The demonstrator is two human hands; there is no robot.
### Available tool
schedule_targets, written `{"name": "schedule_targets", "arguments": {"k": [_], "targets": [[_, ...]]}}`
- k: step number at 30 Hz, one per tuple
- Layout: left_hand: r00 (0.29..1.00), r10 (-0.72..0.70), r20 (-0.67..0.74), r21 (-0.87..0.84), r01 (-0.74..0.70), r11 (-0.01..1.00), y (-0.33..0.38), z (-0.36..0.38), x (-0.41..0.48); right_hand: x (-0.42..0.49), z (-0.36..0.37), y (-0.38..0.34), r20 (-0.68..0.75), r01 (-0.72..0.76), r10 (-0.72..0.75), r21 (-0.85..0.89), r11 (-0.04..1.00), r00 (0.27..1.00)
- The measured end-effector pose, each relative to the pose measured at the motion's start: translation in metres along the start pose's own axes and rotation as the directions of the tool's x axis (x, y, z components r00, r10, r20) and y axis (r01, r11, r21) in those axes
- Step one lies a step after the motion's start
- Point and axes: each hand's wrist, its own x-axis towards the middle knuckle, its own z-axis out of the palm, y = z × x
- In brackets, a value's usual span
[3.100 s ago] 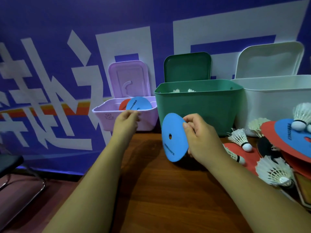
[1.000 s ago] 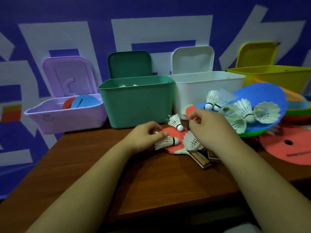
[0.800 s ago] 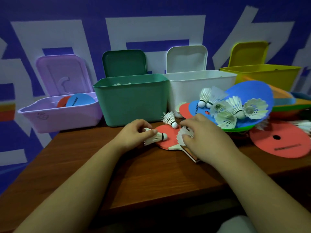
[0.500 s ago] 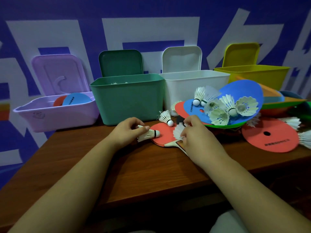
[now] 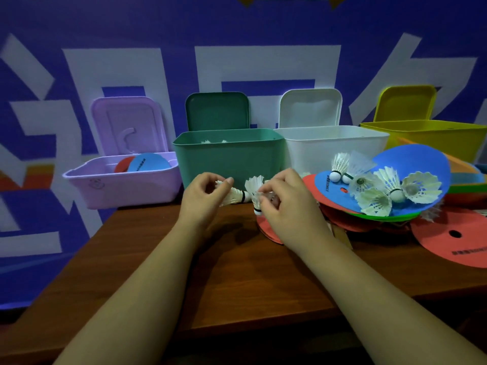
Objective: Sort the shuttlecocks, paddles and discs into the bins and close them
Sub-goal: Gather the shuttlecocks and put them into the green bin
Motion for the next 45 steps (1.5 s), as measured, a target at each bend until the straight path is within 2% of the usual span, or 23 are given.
{"name": "schedule_targets", "arguments": {"k": [3,6,13,17,21,26,30,34,36,38,42,45], "targets": [[0.981,-0.025,-0.194,-0.018,0.022,1.000,-0.006,-0.015,0.009,0.022,0.029,-0.009,0.039,-0.016,0.014,0.047,0.999,0.999],[0.936,-0.097,-0.340,-0.045,0.087,0.995,-0.012,-0.033,0.017,0.045,0.062,-0.018,0.013,-0.035,0.034,0.111,0.993,0.999],[0.809,-0.192,-0.555,-0.118,0.152,0.981,-0.019,-0.065,0.030,0.068,0.129,-0.037,0.079,-0.042,0.028,0.177,0.983,0.996],[0.767,-0.215,-0.605,-0.138,0.165,0.977,-0.022,-0.074,0.033,0.057,0.148,-0.027,0.085,-0.028,0.009,0.231,0.972,0.996],[0.778,-0.190,-0.599,-0.131,0.138,0.982,-0.016,-0.068,0.034,0.060,0.139,-0.014,0.035,-0.084,0.077,0.280,0.956,0.996],[0.813,-0.044,-0.581,-0.135,-0.042,0.990,0.010,-0.056,0.038,0.058,0.128,-0.006,-0.025,-0.101,0.115,0.312,0.945,0.993],[0.826,0.110,-0.553,-0.045,-0.162,0.986,0.042,-0.053,0.069,0.053,0.125,-0.008,-0.007,-0.100,0.109,0.332,0.938,0.994],[0.890,0.167,-0.425,0.127,-0.125,0.984,0.063,-0.046,0.120,0.053,0.118,-0.006,0.023,-0.142,0.145,0.392,0.909,0.989],[0.905,0.171,-0.389,0.231,-0.084,0.969,0.057,-0.041,0.131,0.054,0.117,-0.002,0.003,-0.149,0.161,0.400,0.905,0.987],[0.897,0.176,-0.405,0.257,-0.073,0.964,0.046,-0.034,0.125,0.056,0.119,0.001,-0.053,-0.143,0.178,0.392,0.909,0.983],[0.875,0.292,-0.387,0.304,-0.179,0.936,0.011,-0.018,0.089,0.062,0.121,0.005,-0.159,-0.148,0.229,0.403,0.903,0.960],[0.896,0.354,-0.269,0.420,-0.222,0.880,-0.024,-0.011,0.069,0.066,0.115,0.005,-0.243,-0.132,0.253,0.426,0.895,0.936]]}}
